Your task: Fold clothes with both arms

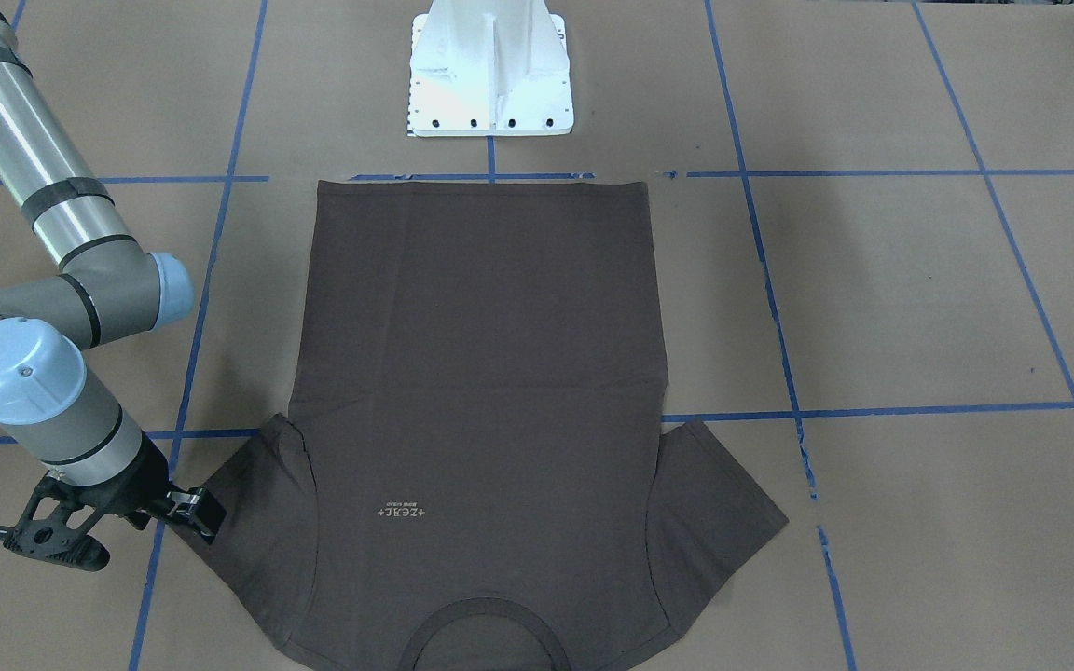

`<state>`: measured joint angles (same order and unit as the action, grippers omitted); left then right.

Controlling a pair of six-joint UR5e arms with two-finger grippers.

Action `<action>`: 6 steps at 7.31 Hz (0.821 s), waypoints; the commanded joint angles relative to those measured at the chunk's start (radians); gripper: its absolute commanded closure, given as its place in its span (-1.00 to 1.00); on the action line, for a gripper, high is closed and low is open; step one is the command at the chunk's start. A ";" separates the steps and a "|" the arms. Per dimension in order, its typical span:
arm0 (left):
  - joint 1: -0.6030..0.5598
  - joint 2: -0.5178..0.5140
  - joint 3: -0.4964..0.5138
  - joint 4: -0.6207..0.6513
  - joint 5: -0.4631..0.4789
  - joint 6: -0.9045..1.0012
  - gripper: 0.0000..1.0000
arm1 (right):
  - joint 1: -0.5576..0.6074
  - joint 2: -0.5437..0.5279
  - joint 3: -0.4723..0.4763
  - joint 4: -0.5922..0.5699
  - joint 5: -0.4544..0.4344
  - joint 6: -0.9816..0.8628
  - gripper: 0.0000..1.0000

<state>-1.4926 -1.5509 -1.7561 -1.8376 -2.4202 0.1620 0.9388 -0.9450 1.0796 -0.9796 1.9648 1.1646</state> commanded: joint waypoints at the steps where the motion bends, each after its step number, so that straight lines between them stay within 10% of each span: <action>1: 0.000 0.000 0.001 0.000 0.000 -0.001 -1.00 | -0.003 -0.006 -0.007 -0.002 -0.007 0.003 -0.44; 3: 0.000 0.000 0.000 0.000 0.000 0.002 -1.00 | -0.003 -0.008 -0.009 -0.002 -0.007 0.003 -0.17; 5: 0.000 0.002 0.000 0.000 0.000 0.004 -1.00 | -0.005 -0.011 -0.009 -0.002 -0.006 -0.005 0.99; 6: 0.000 0.000 -0.002 0.000 0.000 0.005 -1.00 | -0.006 -0.026 -0.004 0.002 -0.001 -0.013 1.00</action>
<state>-1.4926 -1.5502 -1.7568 -1.8377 -2.4206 0.1655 0.9339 -0.9588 1.0717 -0.9807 1.9595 1.1607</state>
